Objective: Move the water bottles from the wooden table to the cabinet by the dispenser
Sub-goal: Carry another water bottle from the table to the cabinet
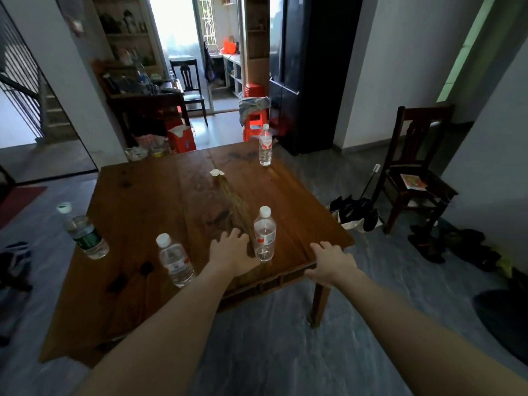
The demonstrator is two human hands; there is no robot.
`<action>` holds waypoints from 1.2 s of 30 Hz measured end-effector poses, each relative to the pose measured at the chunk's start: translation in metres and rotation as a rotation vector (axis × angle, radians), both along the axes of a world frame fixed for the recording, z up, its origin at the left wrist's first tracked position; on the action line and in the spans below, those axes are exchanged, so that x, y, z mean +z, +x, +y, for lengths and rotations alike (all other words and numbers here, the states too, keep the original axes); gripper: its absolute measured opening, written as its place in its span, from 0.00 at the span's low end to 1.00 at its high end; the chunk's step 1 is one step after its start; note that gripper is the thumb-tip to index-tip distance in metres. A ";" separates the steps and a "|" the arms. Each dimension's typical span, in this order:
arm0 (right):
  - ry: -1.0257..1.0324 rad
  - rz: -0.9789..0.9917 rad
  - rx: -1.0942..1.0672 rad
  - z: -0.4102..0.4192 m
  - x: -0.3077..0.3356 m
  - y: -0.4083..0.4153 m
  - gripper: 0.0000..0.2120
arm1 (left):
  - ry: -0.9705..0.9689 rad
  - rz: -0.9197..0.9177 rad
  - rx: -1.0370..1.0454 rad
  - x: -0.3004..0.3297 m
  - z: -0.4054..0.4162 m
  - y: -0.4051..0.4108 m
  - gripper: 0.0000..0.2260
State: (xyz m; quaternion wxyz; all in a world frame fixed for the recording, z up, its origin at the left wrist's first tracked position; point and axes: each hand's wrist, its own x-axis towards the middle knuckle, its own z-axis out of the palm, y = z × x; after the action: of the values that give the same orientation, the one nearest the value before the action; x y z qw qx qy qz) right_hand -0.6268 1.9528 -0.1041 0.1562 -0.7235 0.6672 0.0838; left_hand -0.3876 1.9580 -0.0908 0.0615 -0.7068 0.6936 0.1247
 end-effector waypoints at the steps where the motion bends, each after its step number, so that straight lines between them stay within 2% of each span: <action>1: 0.028 0.001 0.000 -0.009 -0.002 0.001 0.39 | 0.009 -0.007 -0.003 -0.004 -0.009 0.002 0.33; 13: 0.062 0.032 -0.017 -0.126 0.001 0.033 0.40 | 0.159 -0.042 -0.050 -0.020 -0.122 0.041 0.31; 25: 0.139 0.069 0.029 -0.161 -0.040 0.053 0.39 | 0.253 0.041 -0.070 -0.060 -0.138 0.055 0.36; 27: 0.139 0.059 0.034 -0.163 -0.044 0.052 0.39 | 0.239 0.150 -0.027 -0.066 -0.139 0.048 0.42; 29: 0.143 0.057 0.035 -0.165 -0.048 0.052 0.39 | 0.217 0.413 0.070 -0.073 -0.136 0.039 0.53; 31: 0.147 0.048 0.036 -0.166 -0.053 0.050 0.39 | 0.164 0.686 0.135 -0.080 -0.132 0.028 0.57; 34: 0.164 0.036 0.046 -0.165 -0.061 0.049 0.38 | 0.063 0.874 0.203 -0.094 -0.126 0.012 0.52; 36: 0.173 0.044 0.071 -0.163 -0.067 0.049 0.38 | -0.005 0.932 0.239 -0.104 -0.124 0.003 0.42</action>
State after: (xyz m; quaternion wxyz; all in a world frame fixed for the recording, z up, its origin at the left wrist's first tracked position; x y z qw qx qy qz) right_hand -0.5783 1.7902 -0.1709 0.2004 -0.7283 0.6349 0.1624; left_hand -0.3843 1.8337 -0.1951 -0.2722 -0.6506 0.5616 0.4327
